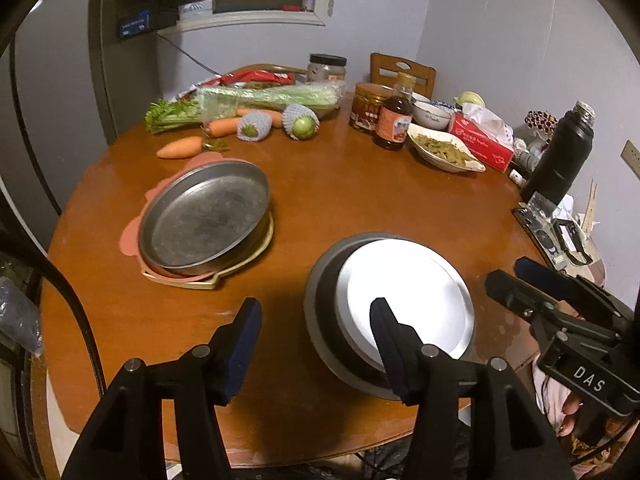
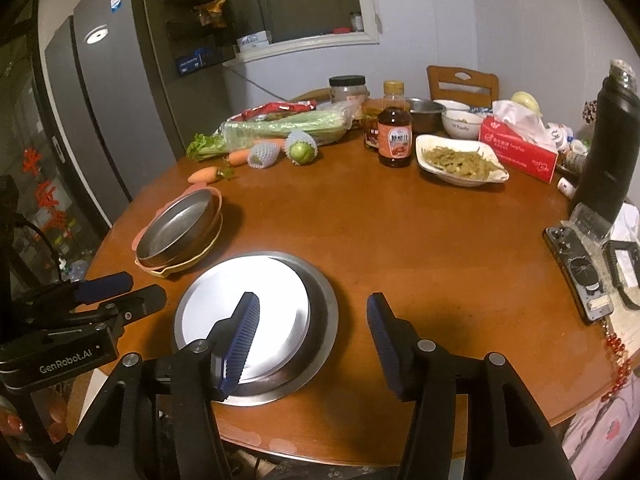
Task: Organize plates and bowls
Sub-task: 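Grasp the rim of the steel bowl with both grippers, then lift the steel bowl with its plates and tilt it up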
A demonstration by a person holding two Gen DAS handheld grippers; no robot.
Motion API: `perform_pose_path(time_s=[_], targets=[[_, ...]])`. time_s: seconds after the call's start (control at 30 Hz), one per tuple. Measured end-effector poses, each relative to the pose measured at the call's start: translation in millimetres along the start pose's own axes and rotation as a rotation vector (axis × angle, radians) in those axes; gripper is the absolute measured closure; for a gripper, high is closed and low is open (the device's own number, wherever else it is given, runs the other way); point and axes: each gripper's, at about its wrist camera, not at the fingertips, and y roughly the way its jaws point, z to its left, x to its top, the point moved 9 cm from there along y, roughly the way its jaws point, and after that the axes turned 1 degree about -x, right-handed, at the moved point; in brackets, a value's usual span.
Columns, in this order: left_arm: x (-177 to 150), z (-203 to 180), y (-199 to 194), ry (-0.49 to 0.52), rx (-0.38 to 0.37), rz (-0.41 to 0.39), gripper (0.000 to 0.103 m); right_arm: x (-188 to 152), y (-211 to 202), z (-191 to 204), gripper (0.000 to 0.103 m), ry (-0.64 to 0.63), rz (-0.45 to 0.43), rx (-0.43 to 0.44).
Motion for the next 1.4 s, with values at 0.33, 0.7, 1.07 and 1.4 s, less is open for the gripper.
perform_pose_path(time_s=[0.33, 0.7, 1.07, 1.4], targets=[[-2.1, -14.1, 25.3, 0.010, -0.080, 0.046, 0.045, -13.0, 29.0, 0.1, 0.045, 0.024, 0.067, 0.028], [-5.2, -7.4, 48.0, 0.013, -0.073, 0.078, 0.045, -24.2, 56.5, -2.6, 0.045, 0.062, 0.134, 0.032], [-9.6, -4.8, 62.0, 0.017, -0.078, 0.099, 0.045, -29.2, 73.5, 1.8, 0.045, 0.087, 0.171, 0.062], [-11.2, 3.7, 74.3, 0.002, -0.062, 0.119, 0.039, -32.0, 80.2, 3.3, 0.045, 0.077, 0.174, 0.064]])
